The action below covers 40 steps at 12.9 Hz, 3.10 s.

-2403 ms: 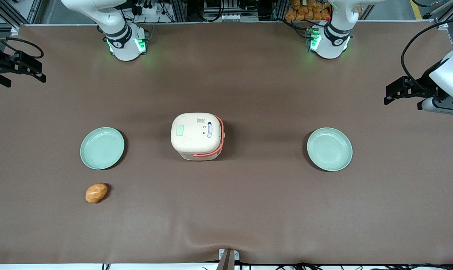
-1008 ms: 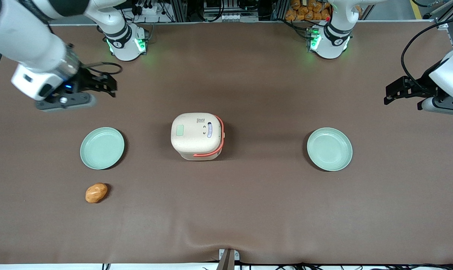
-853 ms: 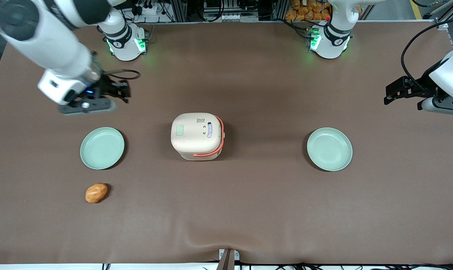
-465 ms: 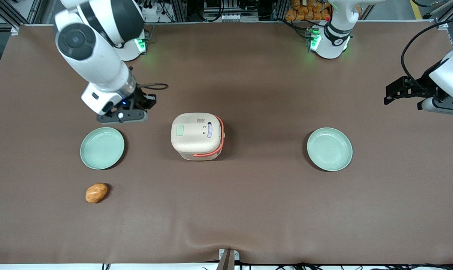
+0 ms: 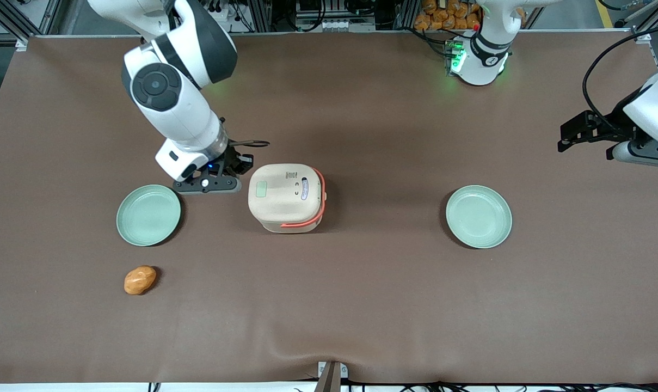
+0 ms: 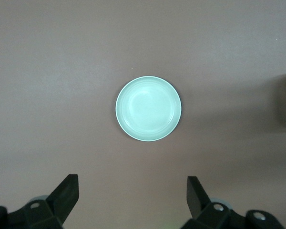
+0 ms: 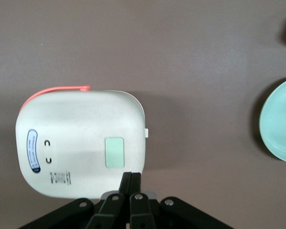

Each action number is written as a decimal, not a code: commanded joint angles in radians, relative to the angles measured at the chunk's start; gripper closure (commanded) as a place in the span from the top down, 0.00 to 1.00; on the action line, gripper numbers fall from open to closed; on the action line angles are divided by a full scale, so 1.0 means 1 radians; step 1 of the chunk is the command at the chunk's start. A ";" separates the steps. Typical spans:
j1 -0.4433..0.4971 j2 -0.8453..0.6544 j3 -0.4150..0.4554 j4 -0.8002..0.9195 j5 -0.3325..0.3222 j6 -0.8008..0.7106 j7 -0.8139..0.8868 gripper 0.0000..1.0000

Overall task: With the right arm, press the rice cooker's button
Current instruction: 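Move the right gripper over the rice cooker's lid button, then lower the right gripper onto the lid button and press it down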

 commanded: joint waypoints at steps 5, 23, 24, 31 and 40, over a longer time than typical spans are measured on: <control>0.035 0.065 0.006 -0.026 0.007 0.085 0.114 0.00; 0.030 0.116 0.018 -0.071 -0.008 0.149 0.145 0.00; 0.030 0.122 0.018 -0.071 -0.008 0.154 0.145 0.00; 0.030 0.139 0.011 -0.109 -0.010 0.203 0.145 0.00; -0.004 0.067 0.012 0.153 0.009 -0.093 0.129 0.93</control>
